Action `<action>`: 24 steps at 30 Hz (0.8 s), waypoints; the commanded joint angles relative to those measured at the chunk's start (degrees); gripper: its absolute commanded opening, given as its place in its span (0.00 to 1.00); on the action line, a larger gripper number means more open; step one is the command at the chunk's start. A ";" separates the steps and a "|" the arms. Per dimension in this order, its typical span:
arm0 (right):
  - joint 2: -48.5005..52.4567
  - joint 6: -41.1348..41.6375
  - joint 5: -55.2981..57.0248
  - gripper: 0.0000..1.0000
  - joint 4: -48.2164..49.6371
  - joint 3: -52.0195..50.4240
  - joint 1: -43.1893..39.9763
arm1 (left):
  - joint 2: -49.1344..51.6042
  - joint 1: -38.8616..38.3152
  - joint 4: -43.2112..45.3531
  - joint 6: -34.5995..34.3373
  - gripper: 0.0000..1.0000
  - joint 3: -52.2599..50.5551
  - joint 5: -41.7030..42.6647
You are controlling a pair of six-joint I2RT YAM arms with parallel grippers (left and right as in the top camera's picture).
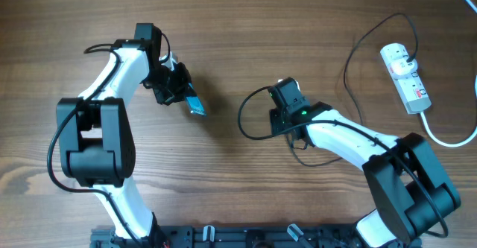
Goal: Plug charger to phone and switch on socket
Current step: 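Lift the plug with the right gripper toward the phone held upright by left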
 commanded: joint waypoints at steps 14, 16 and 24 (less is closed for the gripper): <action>0.79 -11.32 -13.73 0.04 -7.72 2.29 -0.94 | -1.79 1.38 8.50 6.19 0.04 -0.39 25.29; -1.60 -12.44 -19.89 0.04 -10.27 3.82 -1.95 | -1.95 2.38 10.29 6.21 0.04 -0.39 30.88; -7.02 -11.74 -41.64 0.04 -10.32 4.31 -4.90 | -2.58 5.86 11.52 10.51 0.04 -0.39 45.59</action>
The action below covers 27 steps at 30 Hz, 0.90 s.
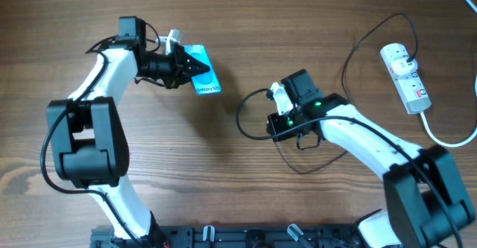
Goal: Plug charger to phone and switch on socket
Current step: 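Lift the plug with the right gripper toward the phone held upright by left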
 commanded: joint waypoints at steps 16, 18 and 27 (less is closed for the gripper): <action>-1.60 9.99 -23.52 0.04 5.14 1.14 -0.33 | -2.47 3.80 5.16 4.85 0.04 -0.22 17.84; -1.60 9.99 -24.98 0.04 5.51 1.14 -0.33 | -2.47 4.15 5.38 4.85 0.04 -0.22 17.86; -1.60 11.30 -31.26 0.04 9.35 1.14 -0.33 | -2.47 5.44 1.33 4.81 0.04 -0.22 17.92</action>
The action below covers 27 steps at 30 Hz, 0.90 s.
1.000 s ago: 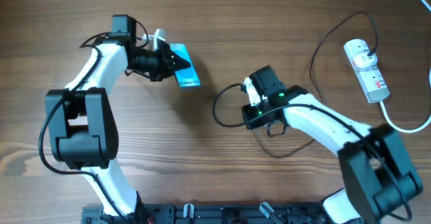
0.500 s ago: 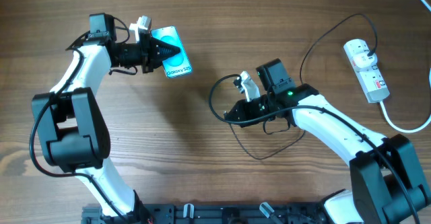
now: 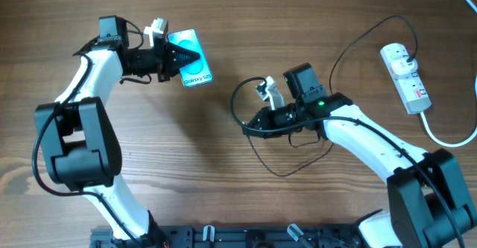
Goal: Plug charger to phone and switch on socket
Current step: 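Lift the plug with the right gripper toward the phone held upright by left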
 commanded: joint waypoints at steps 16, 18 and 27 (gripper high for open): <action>-0.83 11.30 -18.29 0.04 18.53 1.05 -0.02 | -15.72 6.73 -1.16 -8.33 0.04 -0.20 -6.78; -0.85 13.11 -18.86 0.04 21.07 1.05 -0.02 | -18.03 6.23 0.37 -8.81 0.04 -0.20 -7.13; -0.85 24.37 -23.06 0.04 37.99 1.25 -0.02 | -19.82 0.94 2.73 -9.42 0.04 -0.20 -7.13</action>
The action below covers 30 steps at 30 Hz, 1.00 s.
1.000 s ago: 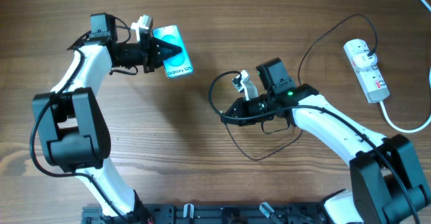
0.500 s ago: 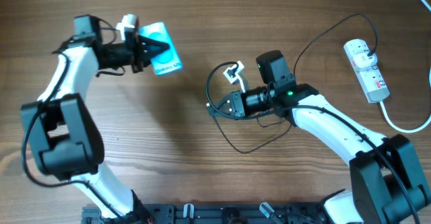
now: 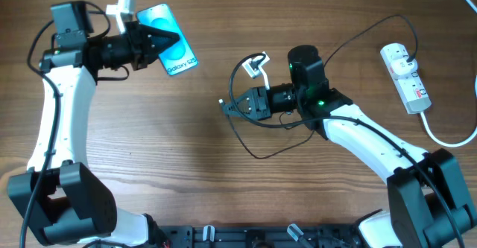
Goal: Plug charger to phone and switch on socket
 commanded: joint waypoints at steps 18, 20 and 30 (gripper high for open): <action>-0.83 26.21 -5.57 0.04 30.32 1.01 -0.02 | -0.59 -8.35 9.44 -10.36 0.04 -0.09 7.34; -0.83 26.58 -4.76 0.04 30.95 1.01 -0.04 | -0.59 -8.35 9.42 -13.18 0.04 -0.09 7.34; -0.72 26.62 0.20 0.04 30.95 1.01 -0.04 | -0.59 -9.22 9.14 -18.62 0.04 -0.09 7.76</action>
